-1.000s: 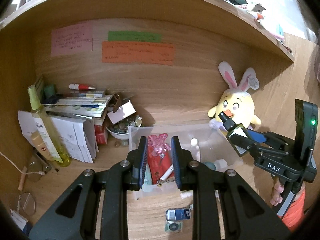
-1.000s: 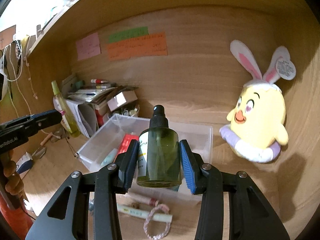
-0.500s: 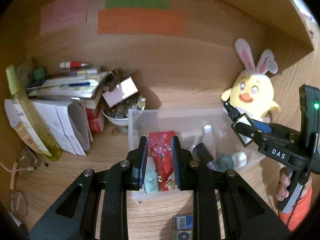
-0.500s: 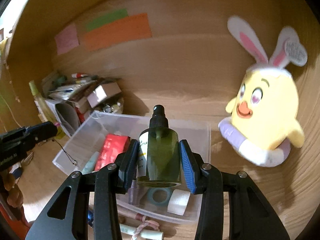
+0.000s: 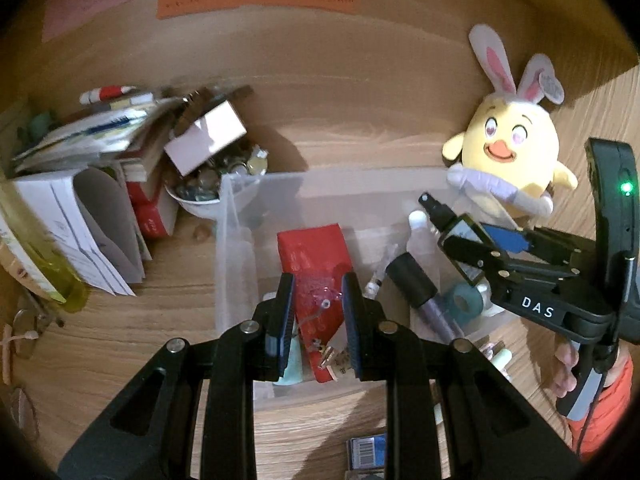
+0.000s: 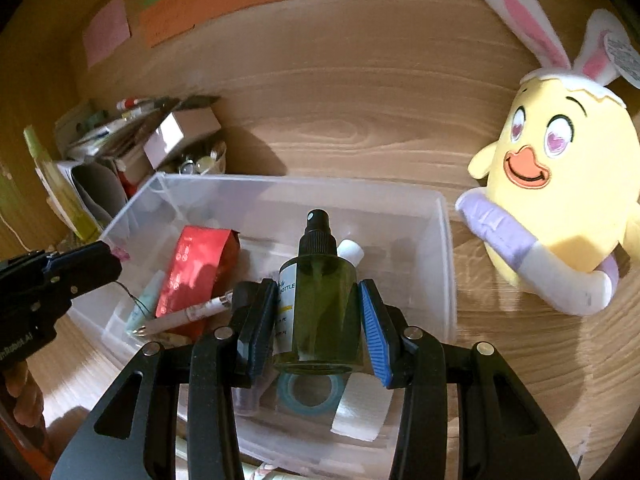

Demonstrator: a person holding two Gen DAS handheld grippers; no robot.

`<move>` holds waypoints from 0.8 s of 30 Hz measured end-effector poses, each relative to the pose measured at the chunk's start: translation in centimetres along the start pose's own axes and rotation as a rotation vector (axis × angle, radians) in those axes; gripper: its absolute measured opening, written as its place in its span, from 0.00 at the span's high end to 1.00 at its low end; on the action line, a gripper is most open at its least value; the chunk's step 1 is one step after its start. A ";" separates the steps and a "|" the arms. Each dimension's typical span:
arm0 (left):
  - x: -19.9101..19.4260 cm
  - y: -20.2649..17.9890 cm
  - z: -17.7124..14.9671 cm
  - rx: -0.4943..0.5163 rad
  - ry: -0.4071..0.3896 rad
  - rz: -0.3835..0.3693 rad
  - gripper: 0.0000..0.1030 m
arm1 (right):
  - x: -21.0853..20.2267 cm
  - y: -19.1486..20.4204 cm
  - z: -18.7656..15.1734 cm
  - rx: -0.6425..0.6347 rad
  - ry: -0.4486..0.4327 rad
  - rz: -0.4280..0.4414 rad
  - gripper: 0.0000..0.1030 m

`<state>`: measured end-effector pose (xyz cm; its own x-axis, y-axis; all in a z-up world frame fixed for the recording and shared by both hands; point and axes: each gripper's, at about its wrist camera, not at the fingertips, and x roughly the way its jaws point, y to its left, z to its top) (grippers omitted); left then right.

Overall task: Organize objects
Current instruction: 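Carry the pink charm and green bottle into the clear box and release both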

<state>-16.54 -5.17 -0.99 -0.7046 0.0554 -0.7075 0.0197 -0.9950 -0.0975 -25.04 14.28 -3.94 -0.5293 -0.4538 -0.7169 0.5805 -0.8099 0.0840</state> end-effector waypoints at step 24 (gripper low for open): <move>-4.5 -1.6 -0.7 0.042 -0.086 0.011 0.29 | -3.7 1.0 0.3 -0.038 -0.067 -0.029 0.36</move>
<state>-12.90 -3.74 1.82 -0.7629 0.0386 -0.6453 -0.0003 -0.9982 -0.0595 -22.63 15.03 -0.99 -0.5859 -0.4548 -0.6708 0.5863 -0.8093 0.0366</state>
